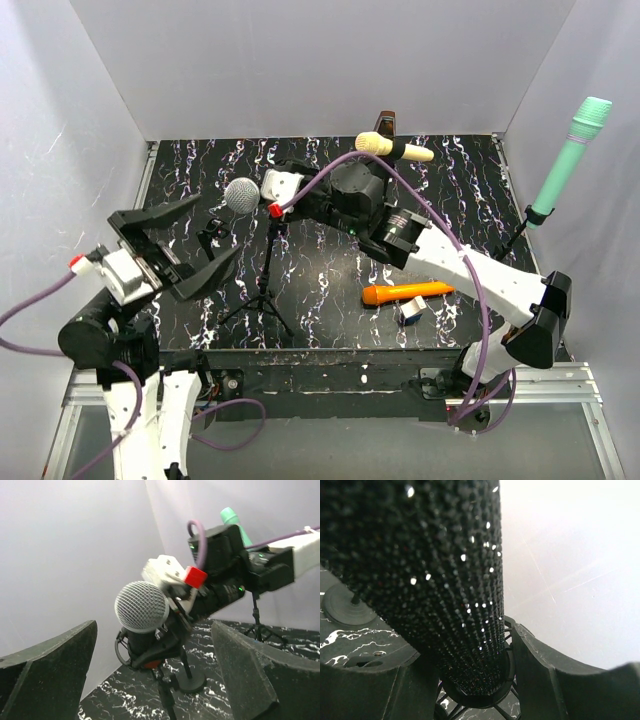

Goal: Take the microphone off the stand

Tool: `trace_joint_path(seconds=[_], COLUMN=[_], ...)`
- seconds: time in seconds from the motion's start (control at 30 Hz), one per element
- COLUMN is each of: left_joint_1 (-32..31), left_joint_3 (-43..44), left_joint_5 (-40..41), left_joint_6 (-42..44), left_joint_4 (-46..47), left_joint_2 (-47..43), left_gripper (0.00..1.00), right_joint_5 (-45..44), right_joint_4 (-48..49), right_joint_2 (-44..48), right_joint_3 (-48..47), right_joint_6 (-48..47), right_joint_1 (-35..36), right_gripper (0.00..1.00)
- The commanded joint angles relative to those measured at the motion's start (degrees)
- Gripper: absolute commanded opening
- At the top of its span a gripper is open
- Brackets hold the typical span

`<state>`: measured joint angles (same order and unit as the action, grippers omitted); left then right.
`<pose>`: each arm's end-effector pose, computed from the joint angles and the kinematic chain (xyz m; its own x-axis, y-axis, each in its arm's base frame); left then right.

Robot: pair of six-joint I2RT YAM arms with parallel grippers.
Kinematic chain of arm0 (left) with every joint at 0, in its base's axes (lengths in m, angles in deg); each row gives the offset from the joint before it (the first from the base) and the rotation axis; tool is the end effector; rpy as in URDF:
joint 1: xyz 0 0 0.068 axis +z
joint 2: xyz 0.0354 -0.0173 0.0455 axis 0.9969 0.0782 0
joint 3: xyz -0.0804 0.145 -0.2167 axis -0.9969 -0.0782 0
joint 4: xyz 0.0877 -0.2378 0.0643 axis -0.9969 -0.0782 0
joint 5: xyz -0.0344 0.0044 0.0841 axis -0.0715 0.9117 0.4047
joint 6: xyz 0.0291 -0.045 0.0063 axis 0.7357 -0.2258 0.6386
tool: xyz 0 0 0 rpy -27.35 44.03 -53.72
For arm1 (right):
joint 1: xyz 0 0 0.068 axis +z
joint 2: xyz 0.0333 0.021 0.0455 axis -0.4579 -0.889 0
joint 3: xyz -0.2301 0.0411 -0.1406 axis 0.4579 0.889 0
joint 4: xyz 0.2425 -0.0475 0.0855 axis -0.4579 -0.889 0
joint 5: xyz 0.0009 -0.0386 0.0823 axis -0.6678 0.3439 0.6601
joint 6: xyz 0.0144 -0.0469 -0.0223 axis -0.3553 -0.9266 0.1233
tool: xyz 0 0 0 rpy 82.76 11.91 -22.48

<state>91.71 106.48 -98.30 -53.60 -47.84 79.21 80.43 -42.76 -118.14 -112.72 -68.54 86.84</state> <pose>0.0361 -0.0245 0.4583 0.4911 -0.1632 -0.8557 0.7072 0.6482 0.2823 0.1799 0.3064 0.4404 0.5437 -0.3126 -0.7789 -0.6681 0.4005 -0.6271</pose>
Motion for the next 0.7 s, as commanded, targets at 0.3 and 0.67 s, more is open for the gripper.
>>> trace_joint_path(seconds=[0.3, 0.67], left_joint_1=[0.0, -2.8], left_joint_3=[2.3, 4.3], left_joint_5=[-8.4, -11.7], left_joint_6=[-14.1, -16.2], left_joint_4=[22.3, 29.1], left_joint_2=[19.4, 24.5], left_gripper=[0.88, 0.63], right_joint_5=[-4.3, -4.2], right_joint_4=[-7.3, -7.7], right_joint_2=[-4.6, -6.5], right_joint_3=[-2.4, -3.9], right_joint_6=[-1.6, -0.9], right_joint_1=[4.0, 4.5], right_gripper=[0.33, 0.33])
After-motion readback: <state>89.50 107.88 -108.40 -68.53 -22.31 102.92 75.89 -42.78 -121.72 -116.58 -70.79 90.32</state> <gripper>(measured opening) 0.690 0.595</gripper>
